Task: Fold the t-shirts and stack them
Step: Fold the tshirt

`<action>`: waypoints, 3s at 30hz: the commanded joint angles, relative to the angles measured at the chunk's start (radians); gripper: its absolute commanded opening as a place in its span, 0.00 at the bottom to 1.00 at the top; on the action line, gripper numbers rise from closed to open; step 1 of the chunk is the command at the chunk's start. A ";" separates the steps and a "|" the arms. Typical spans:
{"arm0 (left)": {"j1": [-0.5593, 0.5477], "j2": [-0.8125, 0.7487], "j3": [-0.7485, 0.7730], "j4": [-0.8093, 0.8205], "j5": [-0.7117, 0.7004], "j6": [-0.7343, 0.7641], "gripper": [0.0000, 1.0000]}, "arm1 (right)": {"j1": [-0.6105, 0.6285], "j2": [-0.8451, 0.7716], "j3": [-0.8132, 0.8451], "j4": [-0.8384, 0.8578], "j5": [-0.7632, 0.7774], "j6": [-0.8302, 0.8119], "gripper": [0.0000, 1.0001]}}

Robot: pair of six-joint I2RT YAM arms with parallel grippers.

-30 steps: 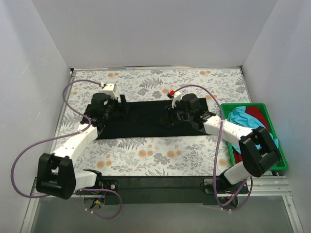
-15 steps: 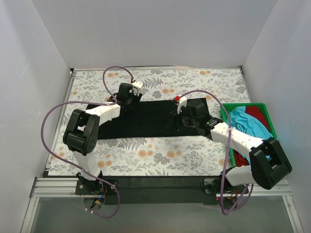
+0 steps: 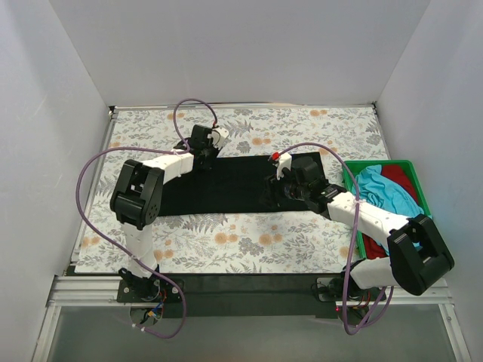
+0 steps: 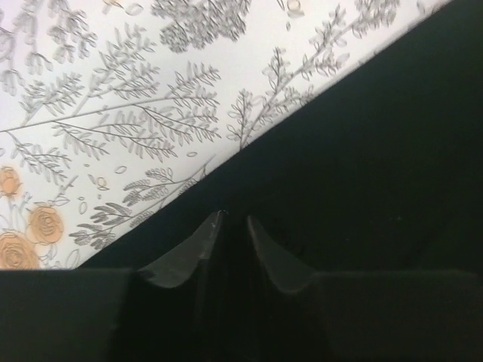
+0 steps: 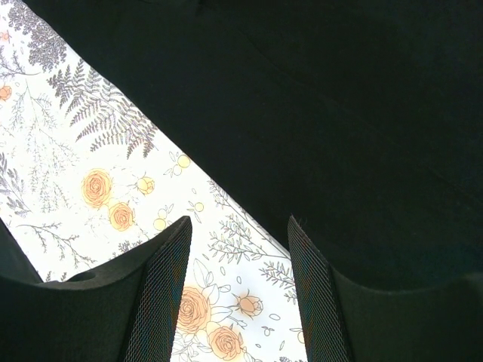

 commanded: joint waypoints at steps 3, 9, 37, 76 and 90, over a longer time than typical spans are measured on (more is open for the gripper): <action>-0.002 -0.002 0.043 -0.055 0.029 0.021 0.11 | 0.002 -0.010 0.000 0.005 0.003 -0.015 0.52; -0.003 -0.027 0.009 -0.061 0.027 0.023 0.00 | 0.002 -0.011 -0.003 0.005 0.003 -0.013 0.52; -0.091 -0.377 -0.331 -0.122 0.128 -0.188 0.00 | 0.000 0.013 0.032 0.019 -0.048 0.016 0.52; 0.273 -0.516 -0.491 -0.004 0.102 -1.067 0.64 | 0.071 0.752 0.702 0.249 -0.170 0.128 0.51; 0.273 -0.409 -0.437 -0.003 0.070 -1.257 0.40 | 0.059 0.883 0.808 0.248 -0.196 0.100 0.46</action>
